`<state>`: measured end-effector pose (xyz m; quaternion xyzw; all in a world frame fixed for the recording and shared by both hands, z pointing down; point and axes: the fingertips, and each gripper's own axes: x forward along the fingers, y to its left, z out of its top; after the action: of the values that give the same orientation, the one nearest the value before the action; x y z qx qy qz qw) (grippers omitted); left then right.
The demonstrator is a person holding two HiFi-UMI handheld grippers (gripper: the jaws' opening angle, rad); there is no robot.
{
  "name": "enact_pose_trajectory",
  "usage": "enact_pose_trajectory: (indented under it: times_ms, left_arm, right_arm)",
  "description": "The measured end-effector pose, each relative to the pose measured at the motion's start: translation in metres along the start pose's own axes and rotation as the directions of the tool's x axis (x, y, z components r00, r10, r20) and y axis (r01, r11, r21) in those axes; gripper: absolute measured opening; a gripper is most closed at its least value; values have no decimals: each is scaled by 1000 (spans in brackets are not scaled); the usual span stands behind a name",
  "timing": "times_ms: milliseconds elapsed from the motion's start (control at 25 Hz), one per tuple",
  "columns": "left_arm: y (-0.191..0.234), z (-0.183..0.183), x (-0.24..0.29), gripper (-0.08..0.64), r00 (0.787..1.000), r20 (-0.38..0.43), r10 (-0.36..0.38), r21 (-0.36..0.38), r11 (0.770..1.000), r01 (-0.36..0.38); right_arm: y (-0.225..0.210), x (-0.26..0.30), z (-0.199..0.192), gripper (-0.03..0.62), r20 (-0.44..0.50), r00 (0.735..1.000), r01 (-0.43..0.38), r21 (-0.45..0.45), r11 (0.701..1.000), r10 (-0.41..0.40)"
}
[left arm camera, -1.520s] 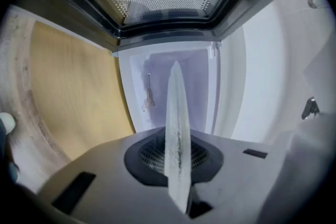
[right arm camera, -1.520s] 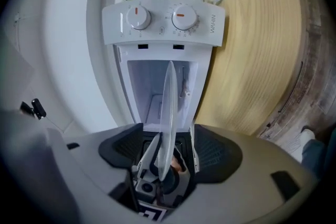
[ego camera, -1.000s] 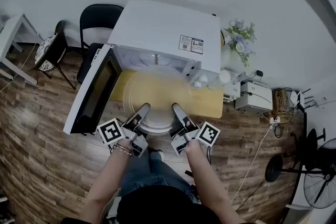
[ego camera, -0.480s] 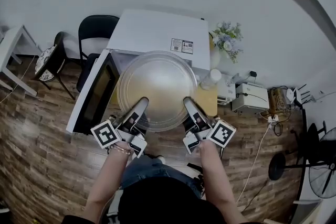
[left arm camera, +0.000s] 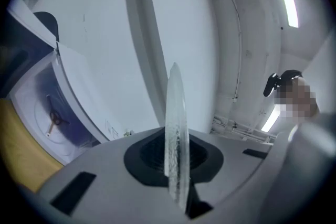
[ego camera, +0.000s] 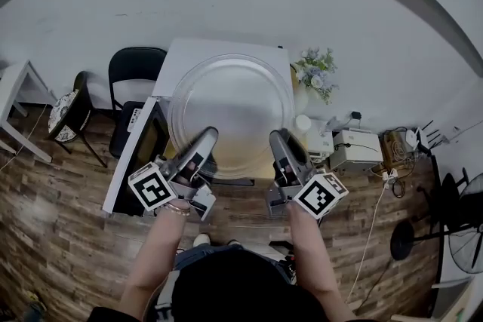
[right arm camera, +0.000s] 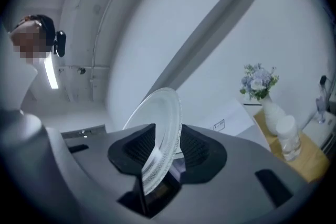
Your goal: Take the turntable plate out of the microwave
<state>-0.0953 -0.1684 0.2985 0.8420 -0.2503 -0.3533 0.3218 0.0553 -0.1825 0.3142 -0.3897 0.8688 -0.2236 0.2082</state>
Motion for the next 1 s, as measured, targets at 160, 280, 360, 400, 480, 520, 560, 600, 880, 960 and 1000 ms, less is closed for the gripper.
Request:
enact_pose_trajectory:
  times_ms: [160, 280, 360, 400, 480, 520, 560, 600, 880, 960, 1000]
  left_arm:
    - [-6, 11, 11, 31, 999, 25, -25, 17, 1000, 25]
    - [-10, 18, 17, 31, 998, 33, -52, 22, 998, 52]
    - [-14, 21, 18, 31, 997, 37, -69, 36, 997, 67]
    - [-16, 21, 19, 31, 997, 38, -71, 41, 997, 70]
    - [-19, 23, 20, 31, 996, 40, -80, 50, 996, 78]
    - [-21, 25, 20, 31, 995, 40, -87, 57, 995, 85]
    - [-23, 26, 20, 31, 995, 40, -94, 65, 994, 92]
    - [-25, 28, 21, 31, 994, 39, -99, 73, 993, 96]
    - [-37, 35, 24, 31, 992, 34, -123, 106, 987, 119]
    - [-38, 35, 24, 31, 991, 36, -128, 103, 987, 124]
    - [-38, 36, 24, 31, 991, 37, -130, 99, 987, 126]
  right_arm:
    - [3, -2, 12, 133, 9, 998, 56, -181, 982, -55]
    - [5, 2, 19, 126, 16, 999, 47, -199, 979, -45]
    - [8, 3, 23, 126, 24, 999, 42, -206, 978, -38]
    - [10, 3, 25, 126, 29, 999, 42, -214, 976, -37]
    - [13, 3, 28, 126, 38, 999, 40, -229, 973, -32]
    - [15, 4, 29, 126, 42, 999, 38, -234, 972, -29]
    - [16, 4, 31, 126, 45, 999, 37, -237, 971, -27]
    - [18, 4, 32, 126, 48, 999, 36, -241, 970, -25]
    - [28, 6, 41, 127, 68, 998, 37, -280, 959, -19]
    - [30, 5, 42, 129, 72, 997, 41, -295, 955, -20]
    - [31, 5, 43, 129, 74, 997, 43, -303, 952, -22]
